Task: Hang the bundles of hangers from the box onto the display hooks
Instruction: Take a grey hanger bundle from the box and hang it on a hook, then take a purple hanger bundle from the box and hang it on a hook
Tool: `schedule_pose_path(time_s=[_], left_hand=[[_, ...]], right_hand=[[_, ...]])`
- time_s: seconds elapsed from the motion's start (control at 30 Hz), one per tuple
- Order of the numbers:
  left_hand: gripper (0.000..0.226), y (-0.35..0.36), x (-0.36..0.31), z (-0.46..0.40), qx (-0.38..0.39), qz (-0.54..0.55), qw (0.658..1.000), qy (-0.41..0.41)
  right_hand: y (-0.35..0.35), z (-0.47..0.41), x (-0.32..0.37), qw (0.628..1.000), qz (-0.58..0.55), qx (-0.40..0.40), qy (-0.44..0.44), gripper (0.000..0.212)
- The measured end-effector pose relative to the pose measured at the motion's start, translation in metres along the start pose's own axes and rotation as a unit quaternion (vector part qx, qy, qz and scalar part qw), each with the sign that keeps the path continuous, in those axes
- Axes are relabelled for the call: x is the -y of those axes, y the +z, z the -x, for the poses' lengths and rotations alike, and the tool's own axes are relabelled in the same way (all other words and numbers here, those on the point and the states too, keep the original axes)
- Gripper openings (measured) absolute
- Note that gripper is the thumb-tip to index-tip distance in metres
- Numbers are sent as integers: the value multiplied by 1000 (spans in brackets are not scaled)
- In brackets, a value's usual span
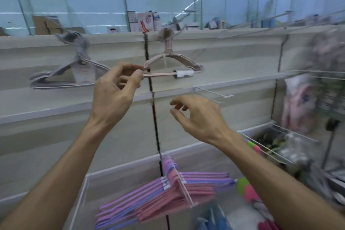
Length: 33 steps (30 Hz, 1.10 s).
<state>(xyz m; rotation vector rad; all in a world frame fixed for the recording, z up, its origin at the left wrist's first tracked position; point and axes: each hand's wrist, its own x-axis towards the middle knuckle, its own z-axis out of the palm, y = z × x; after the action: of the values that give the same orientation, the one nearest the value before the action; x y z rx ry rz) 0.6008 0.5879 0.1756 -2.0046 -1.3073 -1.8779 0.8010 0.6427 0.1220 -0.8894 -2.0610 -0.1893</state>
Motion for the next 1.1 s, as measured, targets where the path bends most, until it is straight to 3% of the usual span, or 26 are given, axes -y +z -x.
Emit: schedule_pose_path(time_s=[0.53, 0.83, 1.1], left_hand=[[17, 234, -136, 78, 154, 208, 965, -32], [14, 343, -180, 103, 264, 322, 909, -31], [19, 428, -196, 144, 358, 408, 840, -28]], right_hand=[[-170, 179, -131, 972, 93, 18, 214, 19], [-234, 262, -185, 928, 159, -28, 336, 20], [-259, 332, -210, 854, 224, -69, 464, 20]])
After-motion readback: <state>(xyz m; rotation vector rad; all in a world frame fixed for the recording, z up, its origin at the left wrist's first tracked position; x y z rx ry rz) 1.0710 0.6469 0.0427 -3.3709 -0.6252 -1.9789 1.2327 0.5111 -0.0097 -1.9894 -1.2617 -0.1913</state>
